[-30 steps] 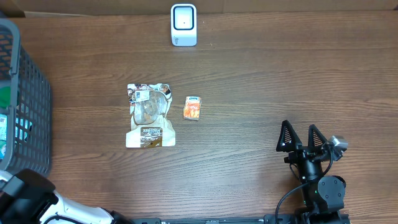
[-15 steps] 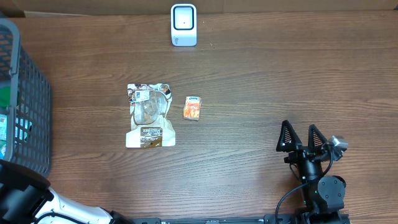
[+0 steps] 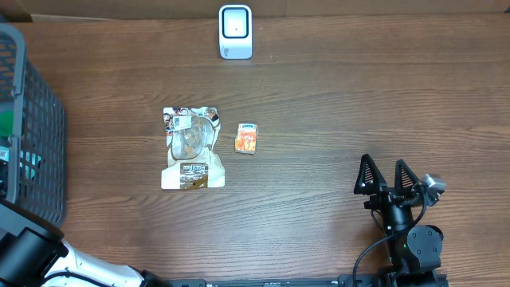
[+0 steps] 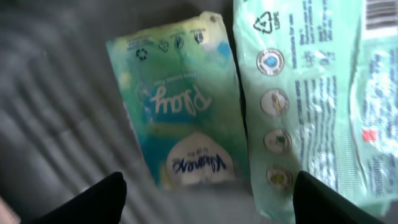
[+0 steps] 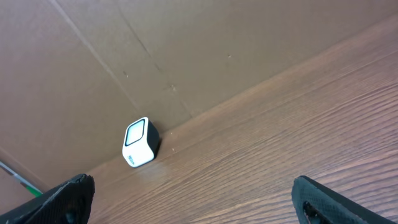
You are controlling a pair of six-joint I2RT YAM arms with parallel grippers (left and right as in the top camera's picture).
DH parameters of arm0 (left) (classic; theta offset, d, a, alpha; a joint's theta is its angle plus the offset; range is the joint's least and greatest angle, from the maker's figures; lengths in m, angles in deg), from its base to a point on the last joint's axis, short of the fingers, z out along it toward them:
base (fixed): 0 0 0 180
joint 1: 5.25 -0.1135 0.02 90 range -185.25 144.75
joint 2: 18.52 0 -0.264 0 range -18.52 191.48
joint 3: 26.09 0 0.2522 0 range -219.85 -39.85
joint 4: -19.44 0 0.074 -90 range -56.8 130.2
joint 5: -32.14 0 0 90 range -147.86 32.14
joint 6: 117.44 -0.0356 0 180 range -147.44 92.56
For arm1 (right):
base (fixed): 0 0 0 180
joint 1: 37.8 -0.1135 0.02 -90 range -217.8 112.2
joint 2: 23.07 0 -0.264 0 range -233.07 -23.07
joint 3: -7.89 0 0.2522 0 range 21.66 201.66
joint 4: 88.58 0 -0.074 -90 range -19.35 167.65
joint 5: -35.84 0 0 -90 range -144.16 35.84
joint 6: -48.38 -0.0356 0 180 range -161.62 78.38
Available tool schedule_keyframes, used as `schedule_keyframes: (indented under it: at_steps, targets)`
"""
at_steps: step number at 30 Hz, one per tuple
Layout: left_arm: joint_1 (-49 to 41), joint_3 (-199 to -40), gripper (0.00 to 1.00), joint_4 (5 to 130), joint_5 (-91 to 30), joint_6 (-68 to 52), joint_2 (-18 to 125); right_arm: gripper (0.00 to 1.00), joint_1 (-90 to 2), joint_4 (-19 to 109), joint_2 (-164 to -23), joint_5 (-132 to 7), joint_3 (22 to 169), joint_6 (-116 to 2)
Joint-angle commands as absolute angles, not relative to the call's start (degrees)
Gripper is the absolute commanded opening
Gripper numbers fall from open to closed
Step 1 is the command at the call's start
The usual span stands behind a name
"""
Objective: Scan the item barcode
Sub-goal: 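Move the left gripper into the basket and grasp the green wipes pack, then carry the green wipes pack out and set it beside the Kleenex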
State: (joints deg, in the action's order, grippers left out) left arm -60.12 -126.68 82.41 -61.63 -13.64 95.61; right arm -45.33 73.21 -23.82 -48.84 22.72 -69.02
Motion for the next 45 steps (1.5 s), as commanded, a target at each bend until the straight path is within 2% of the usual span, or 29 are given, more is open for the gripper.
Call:
schedule_keyframes:
  at_steps: [1, 14, 15, 18, 20, 25, 28, 34, 39, 45]
  targets:
    - [-60.69, -124.62, 0.71, 79.09, -64.17, -11.12, 95.61, 1.00, -45.22, 73.45, -23.62, -48.71, 22.13, -68.82]
    - [-60.73, -123.16, 0.55, 74.24, -67.95, -11.15, 97.40, 1.00, -45.22, 73.45, -23.62, -48.71, 22.13, -68.82]
    - [-60.73, -123.14, 0.51, 74.37, -67.95, -11.15, 98.32, 1.00, -45.22, 73.45, -23.62, -48.71, 22.13, -68.82]
    - [-60.73, -123.14, 0.27, 75.17, -67.95, -11.15, 99.61, 1.00, -45.22, 73.45, -23.62, -48.71, 22.13, -68.82]
    - [-60.73, -123.14, 0.04, 75.74, -67.95, -11.15, 99.89, 1.00, -45.22, 73.45, -23.62, -48.71, 22.13, -68.82]
    - [-60.73, -125.23, 0.04, 79.39, -68.56, -11.12, 99.65, 1.00, -45.22, 73.45, -23.62, -48.71, 22.13, -68.82]
    - [-60.60, -130.85, 0.04, 87.57, -67.62, -9.90, 99.30, 1.00, -45.22, 73.45, -23.62, -48.71, 22.13, -68.82]
    - [-57.96, -147.11, 0.04, 102.06, -56.52, -6.58, 92.96, 1.00, -45.22, 73.45, -23.62, -48.71, 22.13, -68.82]
    - [-52.36, -153.19, 0.04, 103.24, -52.17, -4.59, 79.72, 1.00, -45.22, 73.45, -23.62, -48.71, 22.13, -68.82]
    - [-40.45, -153.58, 0.04, 104.88, -52.06, -4.50, 64.96, 1.00, -45.22, 73.45, -23.62, -48.71, 22.13, -68.82]
